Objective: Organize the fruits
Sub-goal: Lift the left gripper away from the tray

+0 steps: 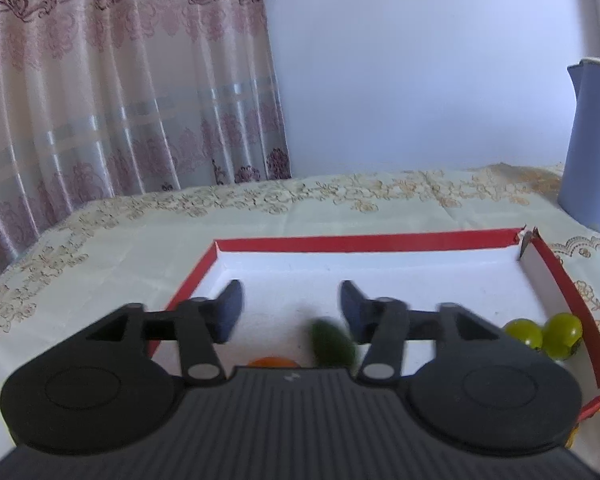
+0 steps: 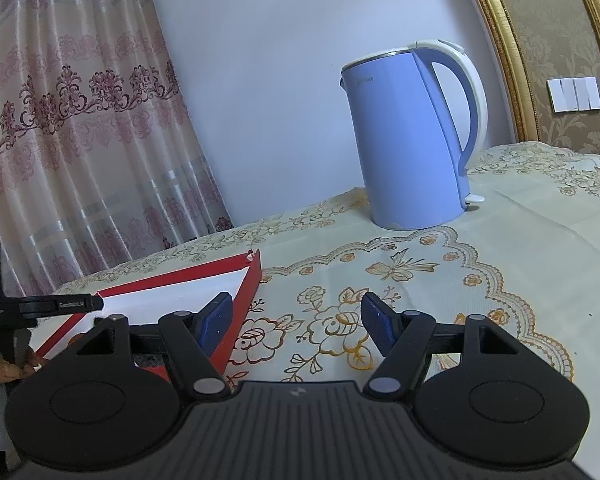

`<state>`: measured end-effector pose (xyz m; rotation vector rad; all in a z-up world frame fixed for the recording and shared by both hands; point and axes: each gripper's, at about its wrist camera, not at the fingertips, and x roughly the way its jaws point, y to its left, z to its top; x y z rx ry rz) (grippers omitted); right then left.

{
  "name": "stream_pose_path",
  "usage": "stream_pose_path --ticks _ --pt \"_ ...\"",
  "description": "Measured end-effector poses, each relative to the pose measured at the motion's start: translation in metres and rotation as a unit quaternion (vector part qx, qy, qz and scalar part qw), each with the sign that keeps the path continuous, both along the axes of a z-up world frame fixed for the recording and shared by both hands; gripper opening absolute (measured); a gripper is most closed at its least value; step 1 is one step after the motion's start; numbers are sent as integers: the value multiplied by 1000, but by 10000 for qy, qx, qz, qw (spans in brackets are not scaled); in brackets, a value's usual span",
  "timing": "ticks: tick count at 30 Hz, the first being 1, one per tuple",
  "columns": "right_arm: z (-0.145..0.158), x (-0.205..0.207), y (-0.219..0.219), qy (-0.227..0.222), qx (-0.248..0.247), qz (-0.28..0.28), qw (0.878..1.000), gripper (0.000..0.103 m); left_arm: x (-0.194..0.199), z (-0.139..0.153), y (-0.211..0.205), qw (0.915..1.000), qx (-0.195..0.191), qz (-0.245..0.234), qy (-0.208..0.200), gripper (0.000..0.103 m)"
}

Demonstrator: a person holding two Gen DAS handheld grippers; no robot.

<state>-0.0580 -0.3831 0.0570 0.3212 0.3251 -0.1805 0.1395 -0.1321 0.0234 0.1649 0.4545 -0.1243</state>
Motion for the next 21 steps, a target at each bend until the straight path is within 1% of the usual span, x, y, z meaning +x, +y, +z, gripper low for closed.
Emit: stream_pose_path --ticks 1,5,10,11,13,18,21 --pt "0 0 0 6 -6 -6 10000 70 -3 1 2 10000 14 27 -42 61" --pt "-1 0 -1 15 -30 -35 10000 72 -13 5 12 9999 48 36 -100 64" --pt "-3 0 -1 35 -91 -83 9999 72 -38 13 37 9997 -88 92 -193 82" --pt "-4 0 -1 34 -90 -82 9999 72 -46 14 44 9996 -117 81 -231 84" --pt "-4 1 0 55 -119 -63 9999 72 -58 17 58 9994 -166 80 -298 94" --pt "-6 5 13 193 -395 51 9990 73 -86 17 110 9985 -309 267 -371 103" --pt "-3 6 25 260 -399 177 9987 73 -98 11 145 9974 -321 475 -433 103"
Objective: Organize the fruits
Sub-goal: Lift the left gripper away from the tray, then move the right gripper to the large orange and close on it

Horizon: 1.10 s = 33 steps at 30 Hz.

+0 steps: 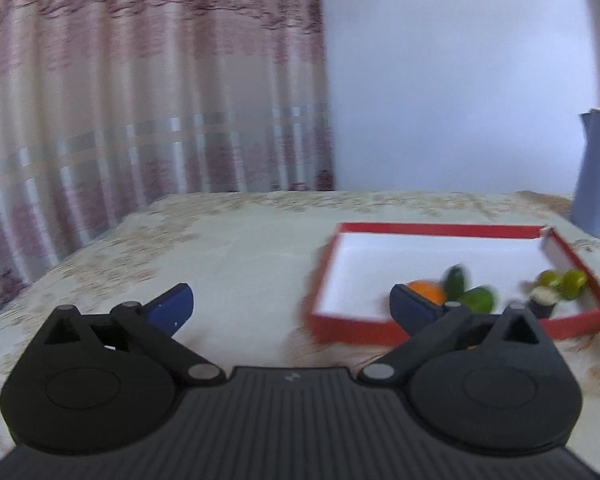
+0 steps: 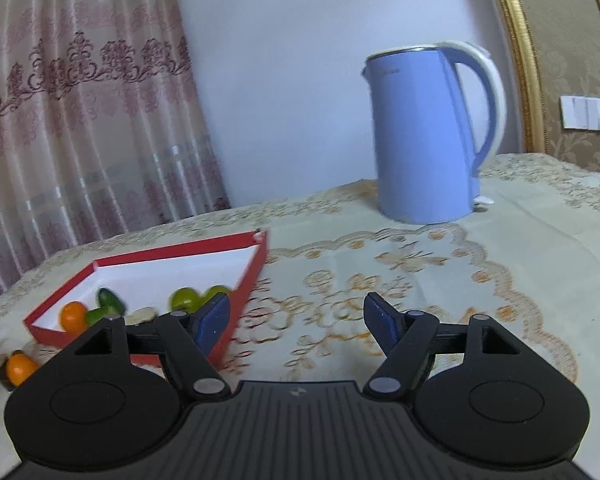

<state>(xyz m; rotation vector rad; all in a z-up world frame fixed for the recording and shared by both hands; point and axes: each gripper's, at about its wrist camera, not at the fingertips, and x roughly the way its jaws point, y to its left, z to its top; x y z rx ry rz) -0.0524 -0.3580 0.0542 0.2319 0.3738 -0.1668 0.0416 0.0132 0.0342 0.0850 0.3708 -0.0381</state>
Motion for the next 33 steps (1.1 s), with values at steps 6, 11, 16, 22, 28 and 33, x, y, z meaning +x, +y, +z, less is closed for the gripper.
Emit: stream_pose_path --ticks 6,11,16,22,28,33 --pt "6 8 65 196 -305 751 9965 74 -2 -18 69 9962 -297 818 30 103" --pt "9 27 140 397 -500 1562 9857 74 -5 -23 96 9924 -577 1082 -54 103" --pt "10 49 196 510 -1093 2061 9711 79 -8 -24 104 9911 -724 1105 -185 103" --pt "-2 71 210 786 -1171 2192 9654 79 -6 -24 105 9916 -769 1031 -161 103" --pt "-11 77 219 875 -1120 2450 9590 79 -4 -25 107 9916 -817 1000 -95 103" --pt "-17 84 226 1008 -1139 2662 9518 79 -4 -26 106 9920 -788 979 -79 103"
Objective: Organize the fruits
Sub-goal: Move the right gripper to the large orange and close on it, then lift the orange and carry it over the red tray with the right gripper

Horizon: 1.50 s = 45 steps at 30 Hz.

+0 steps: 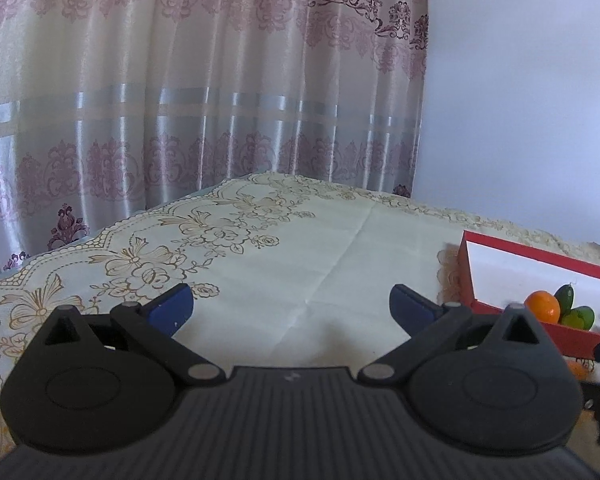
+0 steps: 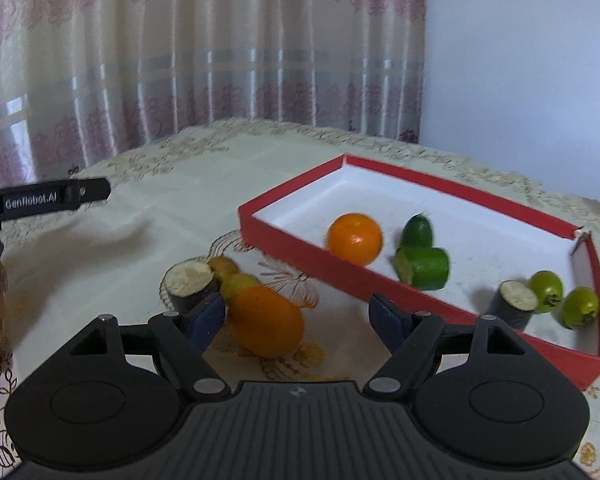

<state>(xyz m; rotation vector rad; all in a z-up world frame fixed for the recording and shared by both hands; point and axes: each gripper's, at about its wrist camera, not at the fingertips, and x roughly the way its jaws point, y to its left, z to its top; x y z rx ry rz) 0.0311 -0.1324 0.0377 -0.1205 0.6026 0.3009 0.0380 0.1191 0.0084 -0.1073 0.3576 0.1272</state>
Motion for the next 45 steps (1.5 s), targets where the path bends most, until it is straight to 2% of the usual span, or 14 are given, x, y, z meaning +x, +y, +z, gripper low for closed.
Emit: stream_pose_path --ticks 2,4,7,10,19,27,35,39,45 --pt "-4 3 2 69 -24 59 10000 77 0 0 0 10000 3 5 13 103" --pt "-9 8 4 193 -35 127 9997 57 0 0 0 10000 8 6 26 103" --pt "-8 9 6 229 172 241 9993 41 1 -1 -1 10000 30 3 49 103" --pt "-8 7 9 189 104 196 9996 41 1 -2 -1 10000 44 -3 75 103" --pt "6 -8 -7 19 389 53 9992 41 2 -3 -2 9999 72 20 99 103" --pt "42 -27 -33 -494 407 -163 9978 41 4 -5 -4 9998 128 47 138 103" --pt "75 -21 -77 -1015 412 -728 9913 41 5 -6 -4 9996 183 55 190 103" --pt "77 -10 -101 -1146 323 -1051 9873 41 6 -7 -6 9994 253 47 212 103" --pt "59 24 -130 -917 237 -1451 9849 41 7 -8 -9 9991 326 47 249 103"
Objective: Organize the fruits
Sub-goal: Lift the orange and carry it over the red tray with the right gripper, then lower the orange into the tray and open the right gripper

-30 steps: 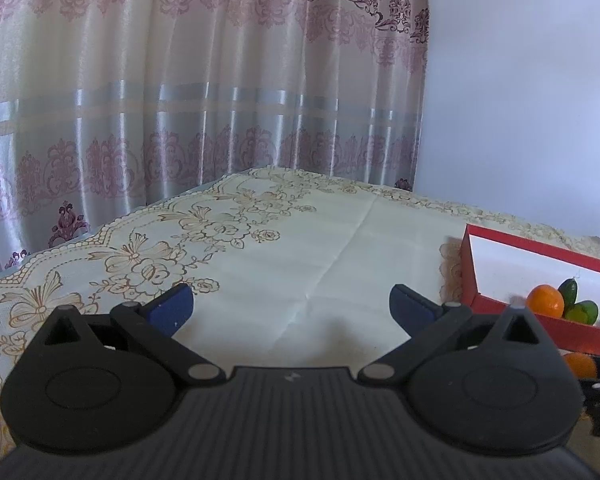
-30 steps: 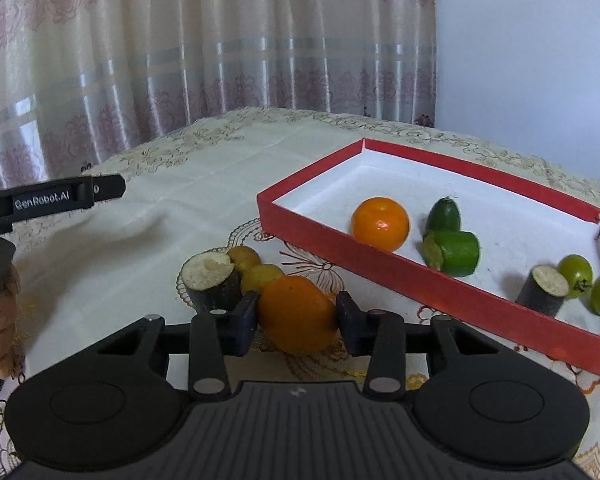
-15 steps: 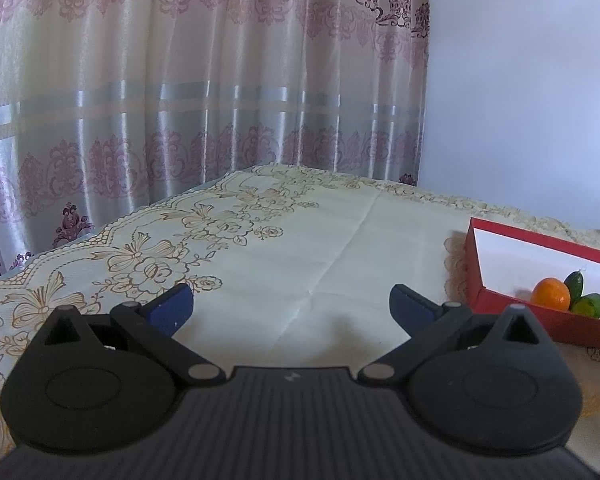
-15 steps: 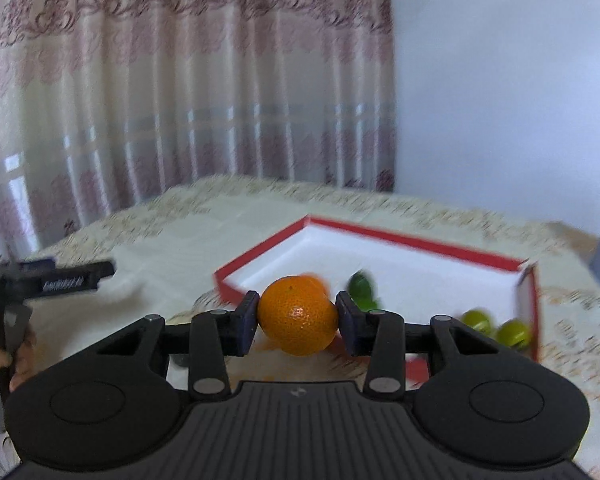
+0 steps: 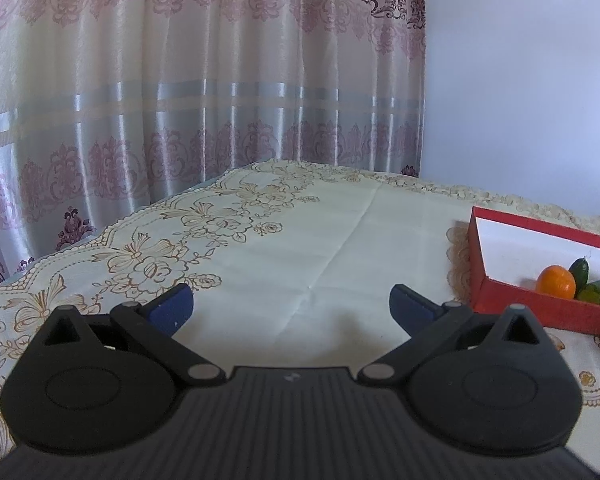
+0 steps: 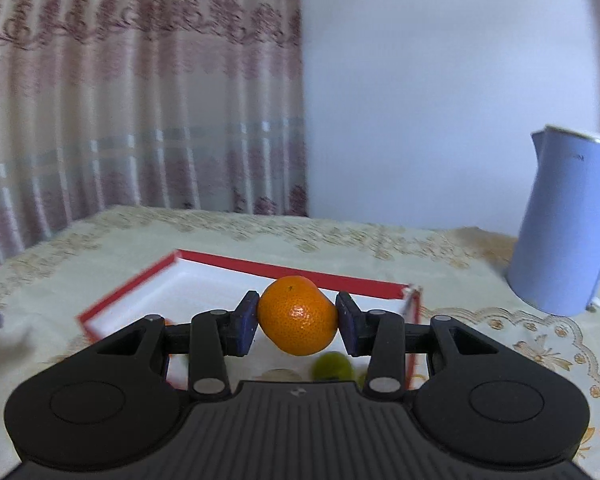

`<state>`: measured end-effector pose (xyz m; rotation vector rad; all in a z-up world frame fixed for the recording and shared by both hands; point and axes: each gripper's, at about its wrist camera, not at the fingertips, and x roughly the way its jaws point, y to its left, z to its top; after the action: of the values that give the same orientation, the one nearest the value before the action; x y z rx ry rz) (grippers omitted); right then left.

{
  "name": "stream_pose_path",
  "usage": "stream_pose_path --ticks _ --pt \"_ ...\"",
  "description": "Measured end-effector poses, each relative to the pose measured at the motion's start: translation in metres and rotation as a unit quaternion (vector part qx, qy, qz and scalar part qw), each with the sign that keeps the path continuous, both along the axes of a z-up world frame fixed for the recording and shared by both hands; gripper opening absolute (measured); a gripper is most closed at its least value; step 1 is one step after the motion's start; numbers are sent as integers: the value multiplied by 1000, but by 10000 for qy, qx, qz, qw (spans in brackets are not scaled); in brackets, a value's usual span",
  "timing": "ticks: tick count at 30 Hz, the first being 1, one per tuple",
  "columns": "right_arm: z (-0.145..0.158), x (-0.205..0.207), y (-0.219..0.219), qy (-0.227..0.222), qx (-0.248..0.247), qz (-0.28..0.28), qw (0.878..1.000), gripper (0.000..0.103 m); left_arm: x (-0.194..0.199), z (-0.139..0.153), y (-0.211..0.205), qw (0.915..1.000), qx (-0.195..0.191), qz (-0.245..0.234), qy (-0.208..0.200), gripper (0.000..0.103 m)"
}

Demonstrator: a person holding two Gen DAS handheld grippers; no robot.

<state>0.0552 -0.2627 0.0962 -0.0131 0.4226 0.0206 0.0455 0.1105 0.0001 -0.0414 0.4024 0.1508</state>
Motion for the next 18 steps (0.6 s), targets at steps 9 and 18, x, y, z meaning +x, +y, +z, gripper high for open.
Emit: stream_pose_path --ticks 9,18 --pt "-28 37 -23 356 239 -179 9989 42 3 -2 -2 9999 80 -2 82 103" --pt "-36 36 -31 316 505 -324 9977 69 3 -2 -2 9999 94 -14 107 103"
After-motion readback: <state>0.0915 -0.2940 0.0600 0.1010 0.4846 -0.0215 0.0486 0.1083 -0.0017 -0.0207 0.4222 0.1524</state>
